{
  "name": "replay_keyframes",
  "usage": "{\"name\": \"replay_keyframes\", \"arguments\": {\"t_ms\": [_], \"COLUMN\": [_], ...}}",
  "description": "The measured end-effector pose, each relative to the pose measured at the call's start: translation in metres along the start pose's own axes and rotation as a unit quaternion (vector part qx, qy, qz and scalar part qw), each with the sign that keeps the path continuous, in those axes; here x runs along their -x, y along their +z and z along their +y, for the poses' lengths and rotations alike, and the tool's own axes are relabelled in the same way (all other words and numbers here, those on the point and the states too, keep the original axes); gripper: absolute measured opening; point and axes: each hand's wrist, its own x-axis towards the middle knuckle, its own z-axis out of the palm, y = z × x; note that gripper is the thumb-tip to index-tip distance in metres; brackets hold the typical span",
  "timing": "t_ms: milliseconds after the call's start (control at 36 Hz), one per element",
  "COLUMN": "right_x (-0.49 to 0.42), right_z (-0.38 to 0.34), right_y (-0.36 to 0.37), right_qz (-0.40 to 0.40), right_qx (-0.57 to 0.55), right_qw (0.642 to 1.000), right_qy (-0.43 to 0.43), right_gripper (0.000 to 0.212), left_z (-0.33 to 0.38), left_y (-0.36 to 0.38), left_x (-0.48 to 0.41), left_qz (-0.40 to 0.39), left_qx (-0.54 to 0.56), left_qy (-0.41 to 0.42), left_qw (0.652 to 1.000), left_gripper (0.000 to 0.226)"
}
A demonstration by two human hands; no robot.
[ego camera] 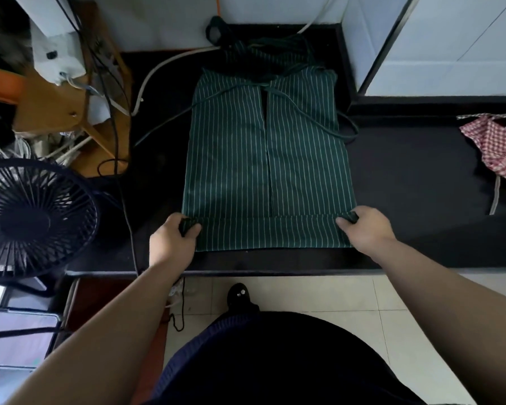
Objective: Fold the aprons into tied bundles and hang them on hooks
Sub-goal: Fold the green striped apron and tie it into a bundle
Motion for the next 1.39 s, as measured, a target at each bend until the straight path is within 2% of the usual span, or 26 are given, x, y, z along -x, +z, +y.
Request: {"name": "replay_keyframes", "arguments": {"t_ms": [167,222,278,333,389,444,472,528,583,639,750,861,944,1056,1111,1250,1333,1389], "right_x": [0.001,0.004,0.005,0.005,0.008,0.015,0.017,0.019,0.02,0.017,0.01,0.003,-0.002,-0.006,-0.009,-0.019,-0.025,-0.029], "right_z": [0.0,0.0,0.001,0.003,0.004,0.005,0.007,0.009,0.008,0.009,0.002,-0.004,-0.003,-0.004,-0.001,-0.001,-0.006,-0.011], "right_y": [0.007,0.005,0.005,0.009,0.012,0.011,0.009,0.005,0.003,0.003,-0.001,-0.013,-0.021,-0.03,-0.031,-0.024,-0.022,-0.024], "right_qz": [0.036,0.092,0.153,0.161,0.083,-0.011,-0.036,-0.053,-0.04,-0.015,-0.003,-0.015,-0.034,-0.066,-0.055,-0.009,-0.017,-0.022], "right_qx": [0.015,0.116,0.257,0.284,0.26,0.242,0.236,0.252,0.284,0.291,0.209,0.112,0.057,0.017,0.02,0.011,0.016,0.026], "right_qw": [0.999,0.989,0.95,0.915,0.914,0.936,0.941,0.934,0.921,0.918,0.952,0.984,0.993,0.996,0.998,1.0,1.0,0.999], "right_qy": [0.028,0.014,-0.087,-0.236,-0.3,-0.254,-0.241,-0.247,-0.262,-0.27,-0.222,-0.138,-0.097,-0.052,-0.04,-0.012,0.014,0.02], "right_gripper": [0.032,0.039,0.029,0.013,0.012,0.041,0.054,0.067,0.059,0.045,0.033,0.035,0.028,0.025,0.019,0.028,0.035,0.029], "left_z": [0.008,0.009,0.005,-0.001,-0.004,-0.003,-0.004,-0.005,0.0,0.004,0.003,-0.003,-0.001,-0.007,-0.008,-0.004,0.004,0.009], "left_y": [0.007,0.006,0.006,0.008,0.005,-0.002,-0.004,-0.008,-0.016,-0.021,-0.025,-0.03,-0.034,-0.032,-0.031,-0.02,-0.013,-0.011], "left_x": [-0.001,0.001,0.0,-0.006,-0.01,-0.011,-0.011,-0.01,-0.005,-0.004,-0.013,-0.032,-0.044,-0.058,-0.059,-0.06,-0.055,-0.053], "left_qz": [0.023,0.048,0.081,0.072,0.032,-0.01,-0.024,-0.056,-0.121,-0.166,-0.199,-0.188,-0.181,-0.151,-0.129,-0.065,-0.003,0.032], "left_qx": [-0.052,-0.097,-0.184,-0.232,-0.244,-0.236,-0.231,-0.219,-0.218,-0.249,-0.252,-0.13,-0.013,0.145,0.153,0.081,0.054,0.05], "left_qy": [-0.003,0.022,0.146,0.301,0.394,0.407,0.396,0.355,0.288,0.266,0.249,0.207,0.123,0.011,0.003,-0.019,-0.036,-0.045], "left_qw": [0.998,0.994,0.969,0.922,0.886,0.882,0.889,0.907,0.925,0.916,0.914,0.951,0.976,0.978,0.98,0.994,0.998,0.997], "left_gripper": [0.037,0.04,0.035,0.033,0.036,0.029,0.027,0.042,0.064,0.078,0.077,0.042,0.02,0.01,0.007,0.03,0.04,0.037]}}
